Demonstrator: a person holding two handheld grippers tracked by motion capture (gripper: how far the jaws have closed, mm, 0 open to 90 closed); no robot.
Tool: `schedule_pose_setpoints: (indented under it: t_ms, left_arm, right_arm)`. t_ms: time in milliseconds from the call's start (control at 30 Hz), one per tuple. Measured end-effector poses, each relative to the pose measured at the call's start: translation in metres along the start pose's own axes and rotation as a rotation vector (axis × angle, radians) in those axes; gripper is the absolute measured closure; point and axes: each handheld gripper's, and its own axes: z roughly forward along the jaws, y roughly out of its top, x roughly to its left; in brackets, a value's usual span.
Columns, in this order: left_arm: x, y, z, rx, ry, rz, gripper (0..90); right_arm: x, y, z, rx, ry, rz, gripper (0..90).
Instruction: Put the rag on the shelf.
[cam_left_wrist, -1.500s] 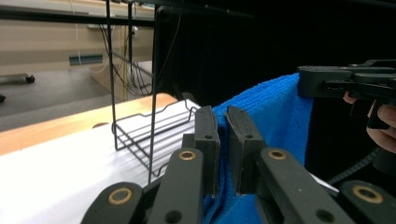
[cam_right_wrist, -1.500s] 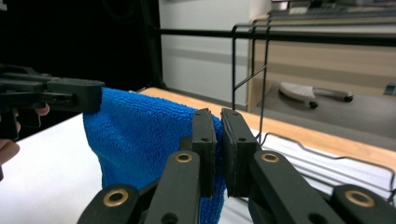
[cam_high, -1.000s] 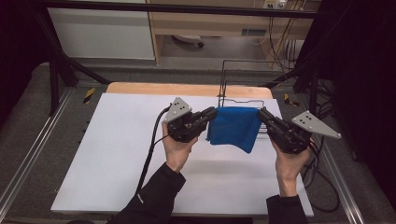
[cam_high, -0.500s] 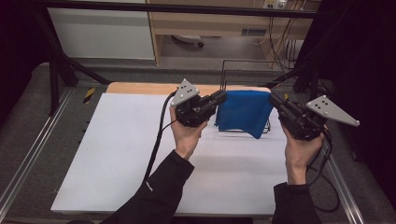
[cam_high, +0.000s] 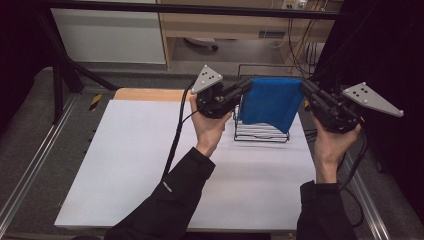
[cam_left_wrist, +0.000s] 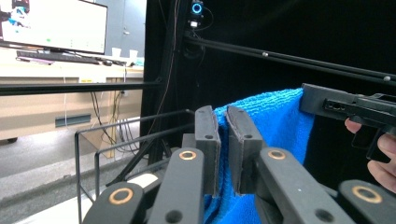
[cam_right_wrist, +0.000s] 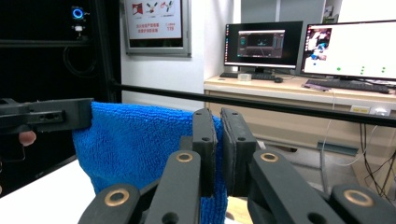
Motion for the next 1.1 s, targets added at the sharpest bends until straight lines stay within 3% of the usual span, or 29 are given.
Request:
schedule_pose_setpoints:
  t_ms: [367, 667, 767, 933, 1100]
  left_arm:
    - [0.002, 0.019, 0.02, -0.032, -0.008, -0.021, 82.9]
    - [0.005, 0.037, 0.029, -0.049, 0.006, -0.011, 83.1]
    - [0.006, 0.045, 0.031, -0.067, 0.018, 0.015, 83.2]
    - [0.006, 0.056, 0.036, -0.071, 0.02, 0.001, 83.2]
    - [0.007, 0.064, 0.041, -0.079, 0.035, 0.012, 83.2]
  right_arm:
    - [-0.014, 0.02, 0.008, -0.028, -0.027, -0.002, 85.6]
    - [-0.022, 0.033, 0.016, -0.034, -0.023, -0.014, 85.7]
    - [-0.024, 0.039, 0.019, -0.03, -0.024, -0.024, 85.7]
    - [-0.026, 0.052, 0.026, -0.03, -0.037, -0.042, 85.7]
    - [-0.029, 0.063, 0.034, -0.033, -0.045, -0.052, 85.7]
